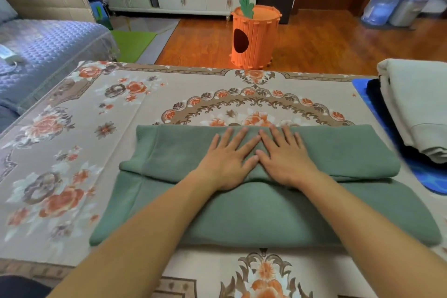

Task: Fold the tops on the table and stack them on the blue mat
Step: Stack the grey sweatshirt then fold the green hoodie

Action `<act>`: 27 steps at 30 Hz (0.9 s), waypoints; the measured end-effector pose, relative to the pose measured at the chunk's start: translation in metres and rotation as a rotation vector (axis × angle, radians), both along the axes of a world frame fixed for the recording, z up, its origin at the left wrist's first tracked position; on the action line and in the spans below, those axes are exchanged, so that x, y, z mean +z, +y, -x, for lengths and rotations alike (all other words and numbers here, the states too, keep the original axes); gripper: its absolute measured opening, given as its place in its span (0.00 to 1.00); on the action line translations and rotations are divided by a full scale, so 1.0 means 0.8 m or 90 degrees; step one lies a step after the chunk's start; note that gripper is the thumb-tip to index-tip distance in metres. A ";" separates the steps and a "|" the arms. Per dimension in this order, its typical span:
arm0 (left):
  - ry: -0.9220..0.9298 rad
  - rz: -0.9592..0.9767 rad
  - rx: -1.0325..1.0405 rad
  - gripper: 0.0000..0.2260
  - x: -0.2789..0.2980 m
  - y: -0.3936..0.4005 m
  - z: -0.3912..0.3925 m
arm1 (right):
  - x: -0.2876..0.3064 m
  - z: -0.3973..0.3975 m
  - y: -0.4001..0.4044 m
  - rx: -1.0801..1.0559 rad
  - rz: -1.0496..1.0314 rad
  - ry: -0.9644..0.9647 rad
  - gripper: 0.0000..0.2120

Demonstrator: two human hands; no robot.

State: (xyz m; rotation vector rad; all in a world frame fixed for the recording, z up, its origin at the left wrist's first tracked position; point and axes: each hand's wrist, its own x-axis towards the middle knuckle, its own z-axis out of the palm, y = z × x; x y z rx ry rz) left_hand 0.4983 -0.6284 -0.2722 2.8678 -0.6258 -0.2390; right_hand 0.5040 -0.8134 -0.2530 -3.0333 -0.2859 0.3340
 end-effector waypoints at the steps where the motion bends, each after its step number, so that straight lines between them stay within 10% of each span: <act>1: 0.002 0.006 -0.002 0.27 -0.003 0.003 0.000 | 0.006 -0.002 -0.003 -0.001 -0.017 0.002 0.31; 7: -0.019 0.032 0.028 0.27 -0.004 0.003 0.003 | 0.007 0.011 -0.093 -0.326 -0.006 -0.076 0.34; 14: -0.117 -0.064 0.375 0.25 0.040 0.111 0.004 | -0.009 0.010 -0.099 -0.333 -0.023 -0.072 0.34; 18: 0.038 -0.025 0.631 0.30 0.054 0.235 0.014 | -0.011 0.012 -0.096 -0.329 -0.022 -0.076 0.35; 22: 0.169 0.141 0.634 0.24 0.064 0.245 0.023 | -0.010 0.012 -0.096 -0.328 -0.015 -0.084 0.35; 27: 0.035 0.255 0.628 0.11 0.094 0.242 0.030 | -0.008 0.014 -0.098 -0.330 -0.009 -0.083 0.35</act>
